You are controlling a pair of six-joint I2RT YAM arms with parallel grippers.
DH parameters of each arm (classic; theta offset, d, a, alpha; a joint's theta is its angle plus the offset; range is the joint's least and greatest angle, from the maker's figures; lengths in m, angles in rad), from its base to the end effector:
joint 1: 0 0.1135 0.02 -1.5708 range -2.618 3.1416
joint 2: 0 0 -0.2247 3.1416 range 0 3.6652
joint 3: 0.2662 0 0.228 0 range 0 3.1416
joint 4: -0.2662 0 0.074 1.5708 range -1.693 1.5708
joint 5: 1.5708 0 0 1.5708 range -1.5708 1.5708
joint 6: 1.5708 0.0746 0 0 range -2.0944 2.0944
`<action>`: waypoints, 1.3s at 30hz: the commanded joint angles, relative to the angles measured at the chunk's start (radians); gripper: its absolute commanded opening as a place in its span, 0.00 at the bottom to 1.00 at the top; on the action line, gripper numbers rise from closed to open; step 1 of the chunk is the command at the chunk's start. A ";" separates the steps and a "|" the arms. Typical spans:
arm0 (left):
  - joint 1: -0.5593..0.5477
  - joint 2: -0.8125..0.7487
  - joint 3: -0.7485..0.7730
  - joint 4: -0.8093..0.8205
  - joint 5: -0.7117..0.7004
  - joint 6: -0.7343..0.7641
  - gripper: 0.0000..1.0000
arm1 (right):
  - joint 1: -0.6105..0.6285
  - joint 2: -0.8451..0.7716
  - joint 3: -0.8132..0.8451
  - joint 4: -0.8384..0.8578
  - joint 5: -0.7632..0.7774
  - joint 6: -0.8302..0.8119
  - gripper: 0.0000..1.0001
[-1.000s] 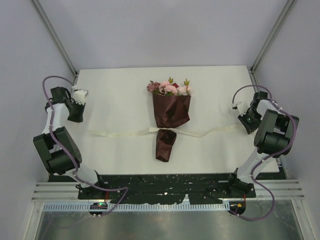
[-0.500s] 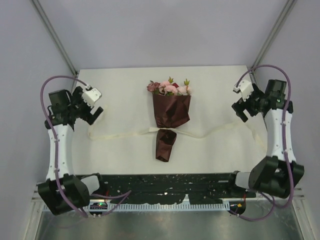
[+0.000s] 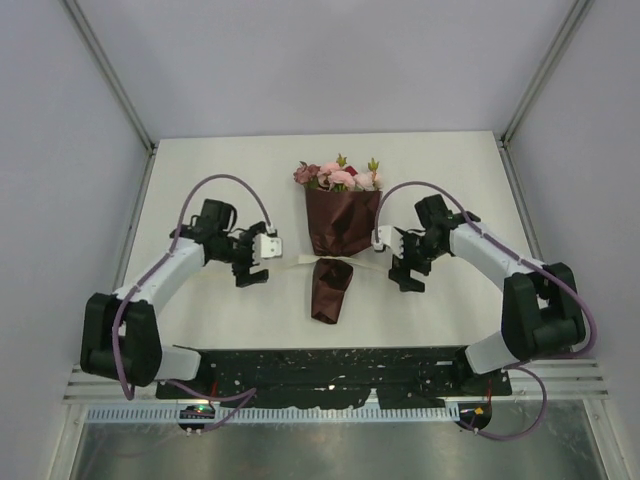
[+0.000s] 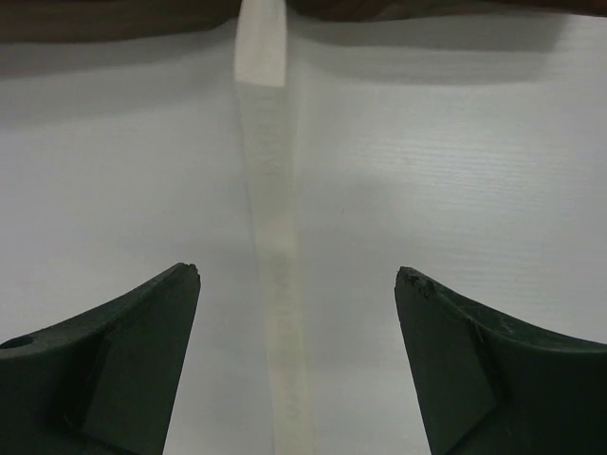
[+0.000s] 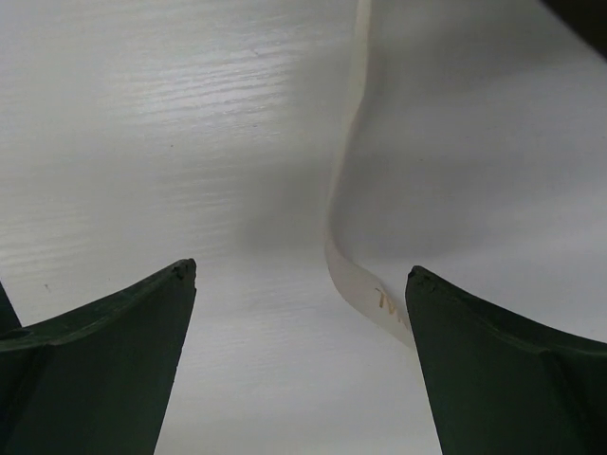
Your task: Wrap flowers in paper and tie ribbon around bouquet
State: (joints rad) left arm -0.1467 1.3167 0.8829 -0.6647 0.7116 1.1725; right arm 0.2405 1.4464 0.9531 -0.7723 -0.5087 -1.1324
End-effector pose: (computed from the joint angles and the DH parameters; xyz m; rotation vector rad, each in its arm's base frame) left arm 0.2379 -0.0844 0.1767 1.6078 1.7301 -0.4839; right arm 0.2401 0.0963 0.1524 -1.7402 1.9587 0.4404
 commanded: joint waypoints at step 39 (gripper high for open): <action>-0.168 0.247 0.096 0.166 -0.377 -0.188 0.00 | 0.122 0.137 -0.048 0.254 0.444 0.368 0.05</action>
State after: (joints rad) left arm -0.4065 1.6550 1.0096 -0.4667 0.3855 1.0389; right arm 0.4099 1.6459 0.9577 -0.4633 -0.2481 -0.8112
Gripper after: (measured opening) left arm 0.010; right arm 0.062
